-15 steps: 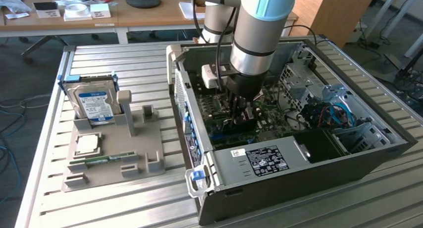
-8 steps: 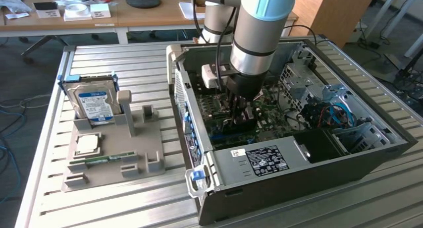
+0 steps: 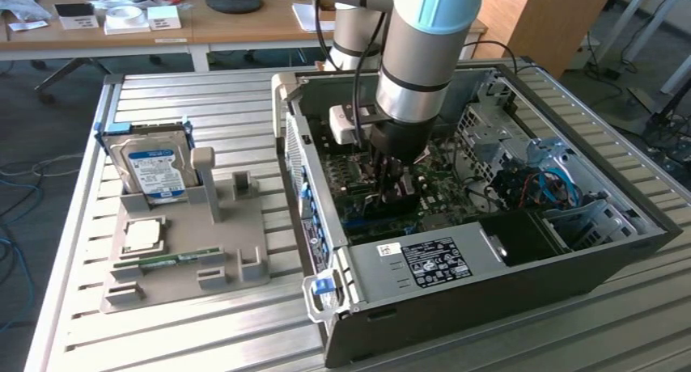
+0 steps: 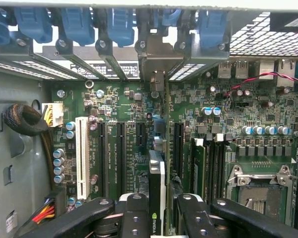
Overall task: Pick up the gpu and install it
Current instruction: 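Insert the gpu into the slot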
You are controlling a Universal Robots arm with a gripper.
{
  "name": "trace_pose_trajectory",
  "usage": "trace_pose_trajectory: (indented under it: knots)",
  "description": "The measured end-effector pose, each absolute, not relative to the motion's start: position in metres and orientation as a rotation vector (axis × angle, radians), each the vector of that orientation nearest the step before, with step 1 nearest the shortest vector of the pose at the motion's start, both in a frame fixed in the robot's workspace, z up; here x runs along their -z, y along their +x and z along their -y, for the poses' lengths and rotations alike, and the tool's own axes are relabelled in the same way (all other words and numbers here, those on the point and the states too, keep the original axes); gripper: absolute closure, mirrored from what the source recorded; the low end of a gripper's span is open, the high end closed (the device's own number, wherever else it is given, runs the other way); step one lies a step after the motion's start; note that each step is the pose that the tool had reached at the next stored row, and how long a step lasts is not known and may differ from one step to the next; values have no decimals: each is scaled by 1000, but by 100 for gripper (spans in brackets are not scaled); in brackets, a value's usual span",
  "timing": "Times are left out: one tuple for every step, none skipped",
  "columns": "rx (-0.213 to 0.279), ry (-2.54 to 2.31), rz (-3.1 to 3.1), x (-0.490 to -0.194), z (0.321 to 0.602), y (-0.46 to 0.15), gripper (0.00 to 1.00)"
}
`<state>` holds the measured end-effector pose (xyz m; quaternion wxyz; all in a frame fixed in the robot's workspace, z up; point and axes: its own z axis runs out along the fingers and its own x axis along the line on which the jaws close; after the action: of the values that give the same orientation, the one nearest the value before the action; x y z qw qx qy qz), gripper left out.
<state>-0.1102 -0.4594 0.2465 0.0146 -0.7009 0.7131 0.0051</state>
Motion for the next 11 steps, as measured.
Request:
trace_pose_trajectory:
  knots:
    - [-16,-2182,-2220,-247,459,-110,74]
    - [-16,-2182,-2220,-247,459,-110,74]
    - [-16,-2181,-2220,-246,459,-110,74]
    - [-16,-2181,-2220,-246,459,-110,74]
    - [-16,-2181,-2220,-246,459,-110,74]
    - [-18,-2180,-2219,-246,459,-110,74]
    - [-18,-2179,-2218,-245,459,-110,73]
    - [-17,-2180,-2218,-246,459,-110,67]
    - [-16,-2181,-2219,-246,459,-110,67]
    - [-16,-2181,-2219,-246,459,-110,60]
    - [-16,-2181,-2219,-246,459,-110,60]
